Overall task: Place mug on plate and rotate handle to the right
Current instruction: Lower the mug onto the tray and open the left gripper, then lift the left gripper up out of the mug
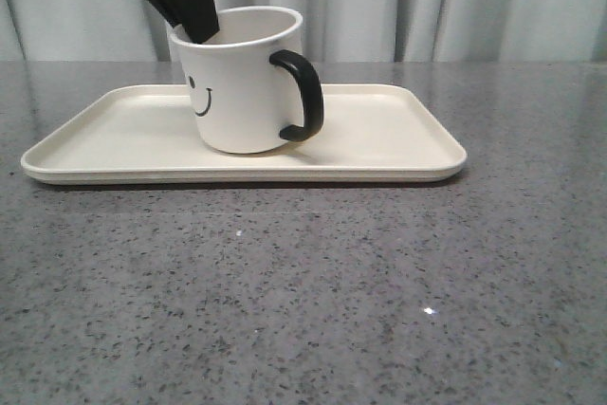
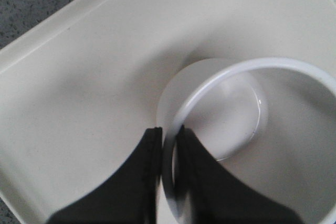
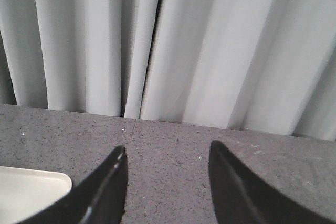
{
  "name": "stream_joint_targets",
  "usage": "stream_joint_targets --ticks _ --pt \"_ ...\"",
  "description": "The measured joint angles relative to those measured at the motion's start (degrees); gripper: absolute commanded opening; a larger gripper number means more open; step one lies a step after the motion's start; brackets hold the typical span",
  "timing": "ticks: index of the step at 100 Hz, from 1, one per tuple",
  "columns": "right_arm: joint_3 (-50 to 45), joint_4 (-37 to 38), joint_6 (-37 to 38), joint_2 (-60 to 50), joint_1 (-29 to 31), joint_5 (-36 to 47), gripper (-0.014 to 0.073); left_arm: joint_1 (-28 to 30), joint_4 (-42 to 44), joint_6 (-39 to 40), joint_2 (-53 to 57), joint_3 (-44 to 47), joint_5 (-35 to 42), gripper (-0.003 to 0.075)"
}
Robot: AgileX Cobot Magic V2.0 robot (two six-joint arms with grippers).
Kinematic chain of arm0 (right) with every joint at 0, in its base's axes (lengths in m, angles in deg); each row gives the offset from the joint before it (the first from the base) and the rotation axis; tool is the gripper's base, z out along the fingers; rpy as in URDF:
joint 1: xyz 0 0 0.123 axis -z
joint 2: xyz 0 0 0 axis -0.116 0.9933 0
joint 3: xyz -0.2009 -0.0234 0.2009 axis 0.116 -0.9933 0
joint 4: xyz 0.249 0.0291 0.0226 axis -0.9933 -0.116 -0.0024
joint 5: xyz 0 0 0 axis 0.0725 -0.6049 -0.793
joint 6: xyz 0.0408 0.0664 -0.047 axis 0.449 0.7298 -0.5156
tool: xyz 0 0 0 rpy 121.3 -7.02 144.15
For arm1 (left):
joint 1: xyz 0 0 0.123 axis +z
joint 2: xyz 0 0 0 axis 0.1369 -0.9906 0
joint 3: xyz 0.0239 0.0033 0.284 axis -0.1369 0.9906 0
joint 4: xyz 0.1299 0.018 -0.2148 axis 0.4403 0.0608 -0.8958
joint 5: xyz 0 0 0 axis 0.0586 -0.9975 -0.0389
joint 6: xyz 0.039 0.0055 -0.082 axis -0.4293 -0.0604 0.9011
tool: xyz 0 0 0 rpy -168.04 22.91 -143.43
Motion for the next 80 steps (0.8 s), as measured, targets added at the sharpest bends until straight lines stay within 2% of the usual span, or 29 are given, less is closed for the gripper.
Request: stream_joint_targets --ticks 38,50,69,80 --pt "0.0 0.0 -0.11 0.0 0.0 -0.11 0.0374 0.0 0.0 0.0 0.0 0.0 0.0 -0.0012" --pt "0.0 0.0 -0.11 0.0 0.0 -0.22 0.0374 0.0 0.0 0.0 0.0 0.0 -0.13 0.0058" --pt "0.0 0.0 -0.11 0.0 0.0 -0.3 0.0374 -0.13 -0.1 0.0 0.0 -0.12 -1.46 0.024" --pt "0.0 0.0 -0.11 0.0 0.0 -0.3 0.0374 -0.13 -0.21 0.0 0.0 -0.25 -1.69 0.0283"
